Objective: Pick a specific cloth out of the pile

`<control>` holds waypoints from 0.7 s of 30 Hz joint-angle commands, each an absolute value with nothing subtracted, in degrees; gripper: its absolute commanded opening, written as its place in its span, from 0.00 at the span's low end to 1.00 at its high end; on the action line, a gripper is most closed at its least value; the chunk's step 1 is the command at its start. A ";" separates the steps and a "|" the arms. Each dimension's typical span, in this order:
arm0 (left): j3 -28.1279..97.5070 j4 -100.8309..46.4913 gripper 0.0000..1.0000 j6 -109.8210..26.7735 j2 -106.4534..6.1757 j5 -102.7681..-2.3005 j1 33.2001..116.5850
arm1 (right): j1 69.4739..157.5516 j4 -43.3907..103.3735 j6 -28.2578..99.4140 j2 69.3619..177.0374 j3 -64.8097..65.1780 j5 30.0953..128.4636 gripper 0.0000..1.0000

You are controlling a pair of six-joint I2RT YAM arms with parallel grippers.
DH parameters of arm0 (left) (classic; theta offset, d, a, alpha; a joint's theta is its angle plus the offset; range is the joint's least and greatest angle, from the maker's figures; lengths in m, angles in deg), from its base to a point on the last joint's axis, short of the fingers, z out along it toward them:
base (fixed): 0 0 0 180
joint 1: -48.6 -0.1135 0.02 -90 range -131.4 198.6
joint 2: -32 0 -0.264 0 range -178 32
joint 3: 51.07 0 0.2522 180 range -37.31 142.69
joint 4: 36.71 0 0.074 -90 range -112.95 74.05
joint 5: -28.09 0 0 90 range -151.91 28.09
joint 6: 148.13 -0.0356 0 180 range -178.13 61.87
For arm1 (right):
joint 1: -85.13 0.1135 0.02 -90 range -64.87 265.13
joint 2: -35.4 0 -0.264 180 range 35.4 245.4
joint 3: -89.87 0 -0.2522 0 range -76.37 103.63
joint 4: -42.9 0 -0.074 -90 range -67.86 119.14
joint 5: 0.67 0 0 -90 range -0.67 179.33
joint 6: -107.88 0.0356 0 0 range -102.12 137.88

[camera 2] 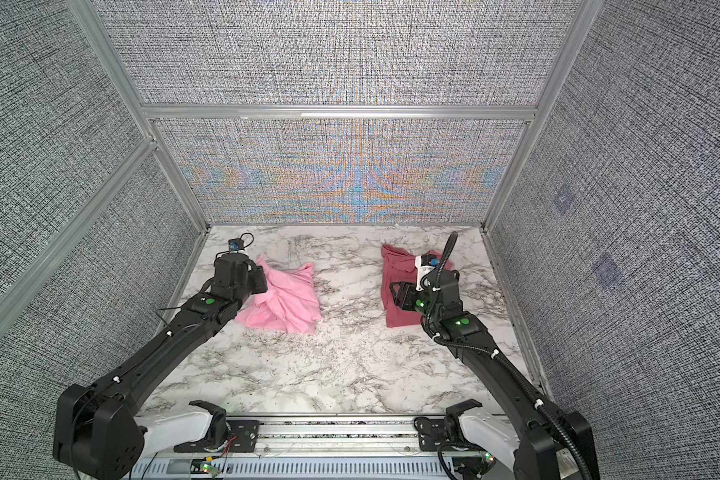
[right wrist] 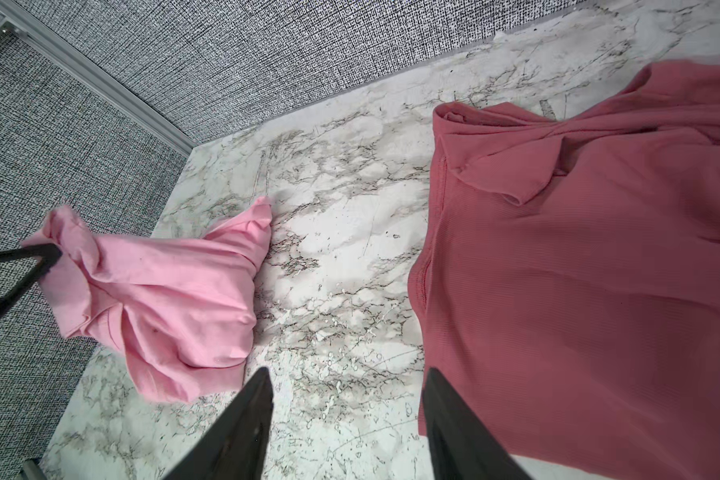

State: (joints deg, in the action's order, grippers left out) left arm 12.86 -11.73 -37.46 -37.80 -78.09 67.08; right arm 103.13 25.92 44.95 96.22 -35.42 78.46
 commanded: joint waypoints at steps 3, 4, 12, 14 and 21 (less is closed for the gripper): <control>10.28 -14.23 0.00 -34.20 -39.08 -77.51 59.92 | 103.10 27.03 45.54 96.63 -34.54 77.99 0.60; 9.67 -14.56 0.00 -33.89 -39.79 -77.19 58.85 | 103.06 27.03 45.61 96.76 -34.42 77.95 0.59; 4.56 -18.44 0.00 -31.76 -45.25 -77.89 53.34 | 103.08 26.86 45.74 96.88 -34.27 77.72 0.60; 3.56 -19.41 0.00 -31.35 -46.40 -77.26 52.45 | 103.06 26.68 45.58 96.83 -34.18 77.80 0.60; 2.04 -20.58 0.36 -28.83 -48.21 -75.20 51.32 | 103.06 25.43 45.12 98.32 -32.73 78.18 0.59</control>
